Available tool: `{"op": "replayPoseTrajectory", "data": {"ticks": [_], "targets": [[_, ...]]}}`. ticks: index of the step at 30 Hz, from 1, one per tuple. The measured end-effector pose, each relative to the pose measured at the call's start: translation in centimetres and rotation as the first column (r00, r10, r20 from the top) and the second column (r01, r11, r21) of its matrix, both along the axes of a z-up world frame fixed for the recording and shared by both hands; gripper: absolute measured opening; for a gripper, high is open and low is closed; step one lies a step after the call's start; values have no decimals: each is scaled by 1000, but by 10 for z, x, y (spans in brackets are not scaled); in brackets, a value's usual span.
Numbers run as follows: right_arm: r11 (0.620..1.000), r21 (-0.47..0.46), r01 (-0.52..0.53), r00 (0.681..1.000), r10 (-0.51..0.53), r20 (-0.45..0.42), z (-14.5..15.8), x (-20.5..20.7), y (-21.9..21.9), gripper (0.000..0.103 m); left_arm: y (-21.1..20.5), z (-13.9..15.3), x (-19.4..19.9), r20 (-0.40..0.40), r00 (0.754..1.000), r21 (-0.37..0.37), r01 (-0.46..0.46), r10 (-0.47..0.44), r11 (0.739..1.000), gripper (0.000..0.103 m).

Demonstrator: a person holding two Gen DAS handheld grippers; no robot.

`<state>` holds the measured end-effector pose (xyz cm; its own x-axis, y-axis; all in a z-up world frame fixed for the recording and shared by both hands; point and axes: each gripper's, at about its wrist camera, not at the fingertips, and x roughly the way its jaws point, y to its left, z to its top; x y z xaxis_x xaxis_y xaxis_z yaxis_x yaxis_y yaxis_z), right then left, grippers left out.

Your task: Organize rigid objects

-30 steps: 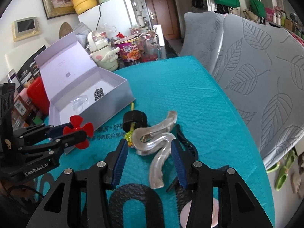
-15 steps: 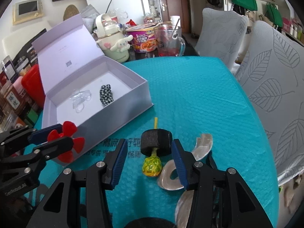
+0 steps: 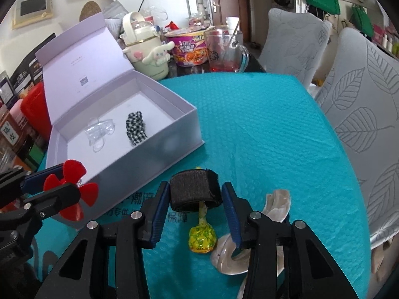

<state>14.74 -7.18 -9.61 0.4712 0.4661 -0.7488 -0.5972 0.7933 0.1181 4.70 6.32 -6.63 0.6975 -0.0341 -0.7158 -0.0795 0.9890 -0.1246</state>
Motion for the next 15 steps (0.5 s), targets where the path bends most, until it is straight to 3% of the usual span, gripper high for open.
{"op": "replayPoseTrajectory", "data": {"ticks": [15], "targets": [[994,106,-27,989,11,149,60,-60,-24,42,-11,30,-38,76,997,13,-2,1,1000,30]]}}
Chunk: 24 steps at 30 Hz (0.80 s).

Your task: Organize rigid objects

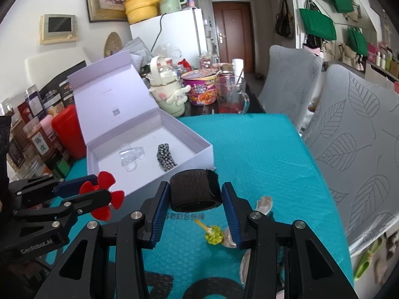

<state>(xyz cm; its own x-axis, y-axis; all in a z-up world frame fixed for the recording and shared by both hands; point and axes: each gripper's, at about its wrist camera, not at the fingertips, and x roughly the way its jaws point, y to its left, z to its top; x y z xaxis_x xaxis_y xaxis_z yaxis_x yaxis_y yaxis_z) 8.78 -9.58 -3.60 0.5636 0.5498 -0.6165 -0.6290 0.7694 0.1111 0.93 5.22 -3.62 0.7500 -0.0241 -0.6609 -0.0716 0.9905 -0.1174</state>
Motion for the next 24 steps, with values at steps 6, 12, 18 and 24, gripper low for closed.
{"op": "replayPoseTrajectory", "data": {"ticks": [6,12,18,24], "targets": [[1000,19,-18,1000,18,23,10,-29,-7,42,-5,9,-22,24,1000,12,-8,8,1000,30],[998,42,-52,999,52,14,12,-53,-10,42,-5,14,-47,40,998,20,-42,41,999,30],[994,48,-96,995,96,5,9,-77,-3,42,2,14,-69,50,995,35,-82,81,996,30],[990,41,-138,990,139,-12,7,-91,14,42,20,12,-83,58,992,35,-113,111,993,30]]}}
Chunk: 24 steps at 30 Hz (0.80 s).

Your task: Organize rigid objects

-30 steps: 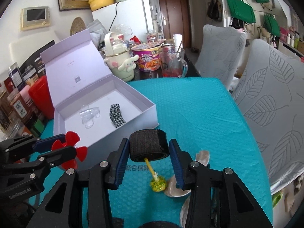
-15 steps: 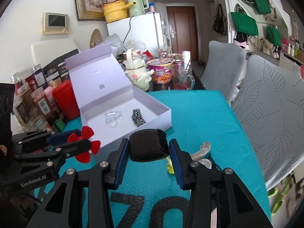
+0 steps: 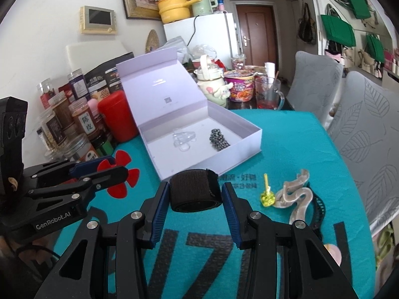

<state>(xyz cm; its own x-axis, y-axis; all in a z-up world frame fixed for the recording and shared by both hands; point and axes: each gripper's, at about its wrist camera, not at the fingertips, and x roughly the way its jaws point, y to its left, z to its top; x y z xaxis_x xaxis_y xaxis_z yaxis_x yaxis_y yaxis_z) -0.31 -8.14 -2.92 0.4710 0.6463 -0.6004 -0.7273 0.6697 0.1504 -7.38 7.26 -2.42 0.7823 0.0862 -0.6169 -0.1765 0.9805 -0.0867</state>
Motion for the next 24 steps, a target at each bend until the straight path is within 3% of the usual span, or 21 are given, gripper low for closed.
{"op": "replayPoseTrajectory", "data": {"ticks": [10,24], "targets": [[1000,16,-26,1000,26,-10,13,5,41,42,43,18,11,57,998,-14,-27,28,1000,30],[997,39,-71,997,72,-8,37,45,72,42,61,52,45,129,991,51,-52,45,997,30]]}}
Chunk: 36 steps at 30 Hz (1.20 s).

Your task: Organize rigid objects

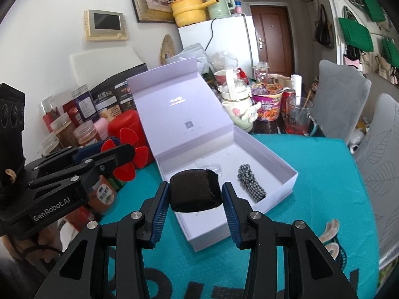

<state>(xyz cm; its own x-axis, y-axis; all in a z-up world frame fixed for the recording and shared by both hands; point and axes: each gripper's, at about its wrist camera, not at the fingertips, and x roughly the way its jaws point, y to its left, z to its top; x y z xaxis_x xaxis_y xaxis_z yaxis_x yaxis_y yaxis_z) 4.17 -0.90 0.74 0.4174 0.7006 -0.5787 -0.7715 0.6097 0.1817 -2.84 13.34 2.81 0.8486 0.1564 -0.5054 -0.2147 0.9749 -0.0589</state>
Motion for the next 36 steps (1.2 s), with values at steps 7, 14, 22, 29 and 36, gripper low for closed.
{"op": "replayPoseTrajectory", "data": {"ticks": [7,14,22,29,36], "targets": [[1000,-9,11,1000,-10,22,4,21,5,42,9,3,28,6,1000,-1,4,-4,1000,30],[1000,-5,27,999,-27,38,9,44,13,42,23,0,57,8,1000,-26,-16,16,1000,30],[1000,-3,24,997,-24,76,18,70,32,42,40,1,91,0,998,-38,-55,55,998,30],[1000,-14,24,997,-23,69,13,99,47,42,49,-5,114,-2,997,-37,-74,74,997,30],[997,-70,33,999,-30,44,-11,124,57,42,59,-38,144,-115,991,-71,-71,62,995,30]]}}
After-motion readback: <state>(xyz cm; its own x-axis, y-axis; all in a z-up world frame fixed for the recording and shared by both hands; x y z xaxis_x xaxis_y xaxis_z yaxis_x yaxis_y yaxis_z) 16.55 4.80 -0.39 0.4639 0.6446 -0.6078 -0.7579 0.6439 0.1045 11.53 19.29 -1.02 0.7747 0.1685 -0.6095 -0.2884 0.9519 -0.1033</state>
